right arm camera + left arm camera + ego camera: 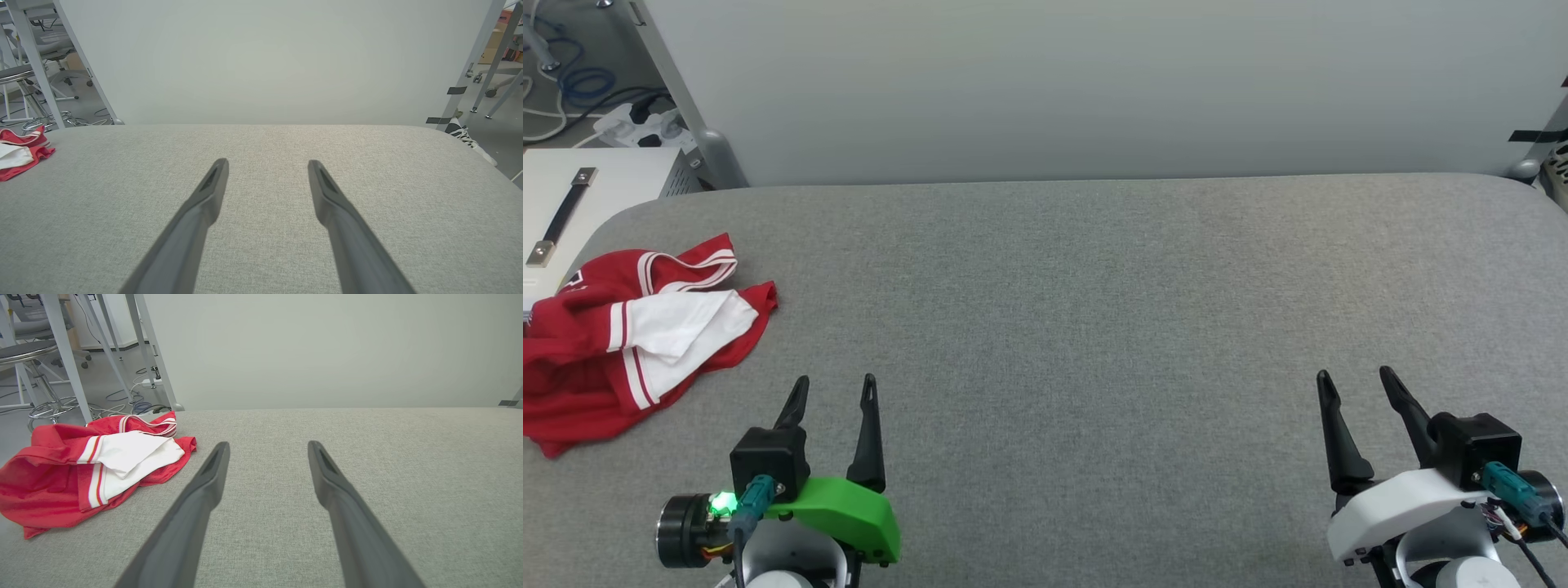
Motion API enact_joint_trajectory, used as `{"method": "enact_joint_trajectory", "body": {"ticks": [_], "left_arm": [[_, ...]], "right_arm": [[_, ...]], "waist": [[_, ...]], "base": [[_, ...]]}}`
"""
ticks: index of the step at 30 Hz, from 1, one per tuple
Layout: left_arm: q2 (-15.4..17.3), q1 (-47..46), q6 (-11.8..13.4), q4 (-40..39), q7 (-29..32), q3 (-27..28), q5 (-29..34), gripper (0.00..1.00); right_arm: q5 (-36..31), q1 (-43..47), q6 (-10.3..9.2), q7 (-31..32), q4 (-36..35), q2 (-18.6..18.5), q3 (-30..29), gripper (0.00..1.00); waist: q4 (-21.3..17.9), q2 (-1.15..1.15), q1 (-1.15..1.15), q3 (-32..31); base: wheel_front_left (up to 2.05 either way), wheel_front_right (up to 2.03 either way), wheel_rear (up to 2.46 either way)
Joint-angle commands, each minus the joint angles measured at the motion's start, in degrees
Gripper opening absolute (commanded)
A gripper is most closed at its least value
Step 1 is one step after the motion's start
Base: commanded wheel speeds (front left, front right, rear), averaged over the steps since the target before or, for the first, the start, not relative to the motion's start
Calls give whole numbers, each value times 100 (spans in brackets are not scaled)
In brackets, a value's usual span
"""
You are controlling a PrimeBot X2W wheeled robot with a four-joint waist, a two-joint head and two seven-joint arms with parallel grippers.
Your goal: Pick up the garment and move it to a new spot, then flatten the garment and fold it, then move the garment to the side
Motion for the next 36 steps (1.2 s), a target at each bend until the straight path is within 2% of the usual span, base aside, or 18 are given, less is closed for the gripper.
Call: {"method": "enact_joint_trajectory", "body": {"ticks": [1,25,36], "left_arm": [[-8,6,-41,23,-71,-7,-87,100],[-14,6,-215,-114,-355,-42,-360,100],[-17,51,-238,56,-486,-129,-458,100]], "right_arm": [[79,-12,-1,-64,-26,3,0,100],[429,-29,-2,-344,-252,5,8,100],[516,14,-3,-473,-107,6,49,100]], "waist": [[-1,0,0,6],[17,0,0,44],[12,0,0,19]], "base": [[0,0,0],[0,0,0],[0,0,0]]}}
